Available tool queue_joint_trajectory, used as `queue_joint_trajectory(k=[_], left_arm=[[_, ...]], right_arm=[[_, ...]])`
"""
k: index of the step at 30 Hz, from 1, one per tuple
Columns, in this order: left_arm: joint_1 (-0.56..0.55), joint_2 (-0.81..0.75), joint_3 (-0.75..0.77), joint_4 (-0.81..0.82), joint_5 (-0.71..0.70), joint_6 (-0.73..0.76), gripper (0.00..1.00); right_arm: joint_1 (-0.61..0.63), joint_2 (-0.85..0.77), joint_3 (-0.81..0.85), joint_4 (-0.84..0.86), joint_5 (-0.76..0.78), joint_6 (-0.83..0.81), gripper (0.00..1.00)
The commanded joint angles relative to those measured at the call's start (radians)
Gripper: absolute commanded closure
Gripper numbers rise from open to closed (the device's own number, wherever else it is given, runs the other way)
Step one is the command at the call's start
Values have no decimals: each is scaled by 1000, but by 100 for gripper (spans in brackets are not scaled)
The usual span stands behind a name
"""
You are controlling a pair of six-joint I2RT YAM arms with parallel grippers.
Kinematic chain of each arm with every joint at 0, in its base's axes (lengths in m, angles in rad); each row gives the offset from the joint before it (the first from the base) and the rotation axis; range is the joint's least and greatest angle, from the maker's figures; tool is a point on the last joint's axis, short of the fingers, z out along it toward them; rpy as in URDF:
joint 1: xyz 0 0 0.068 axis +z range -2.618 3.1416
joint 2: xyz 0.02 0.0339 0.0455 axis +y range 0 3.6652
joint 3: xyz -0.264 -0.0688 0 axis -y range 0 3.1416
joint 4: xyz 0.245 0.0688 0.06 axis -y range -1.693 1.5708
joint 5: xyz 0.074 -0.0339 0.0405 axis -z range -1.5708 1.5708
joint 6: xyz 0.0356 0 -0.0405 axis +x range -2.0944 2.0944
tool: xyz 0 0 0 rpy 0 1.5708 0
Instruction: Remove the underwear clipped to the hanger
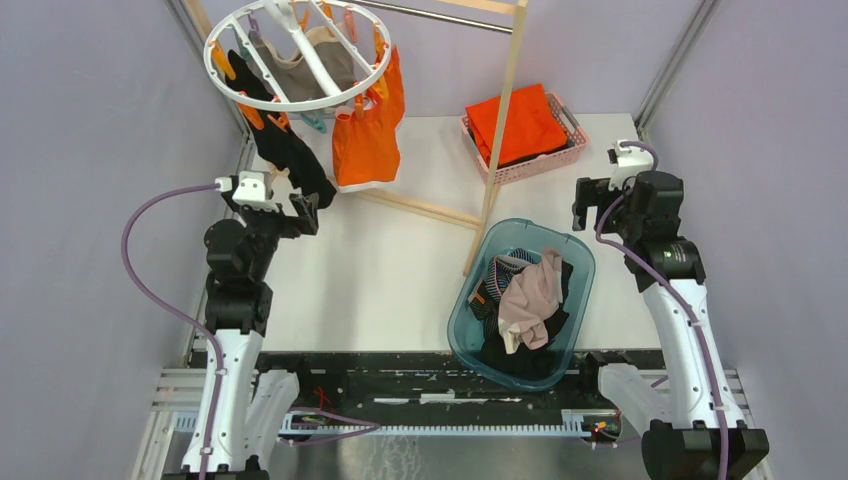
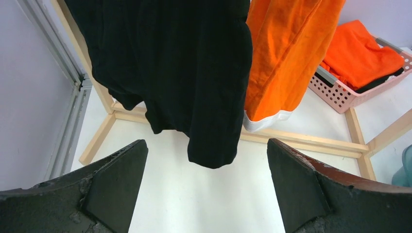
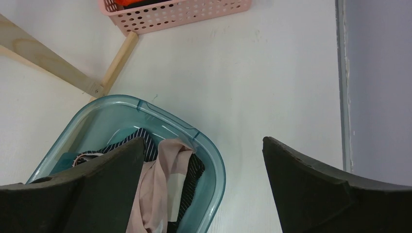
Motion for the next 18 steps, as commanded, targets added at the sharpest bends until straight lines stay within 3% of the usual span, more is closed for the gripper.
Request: queue_joint_trajectory(k=[1,12,18], left_arm=[[-8,-20,-3,38,-14,27,0],[-11,-24,-5,27,-1,46,0],[-15,-19,-10,15,89,91,0]], right_arm=[[-9,-30,30,35,-58,-13,0],[-23,-35,47,-4,-83,-84,0],[-24,31,43,-241,-48,-433,0]])
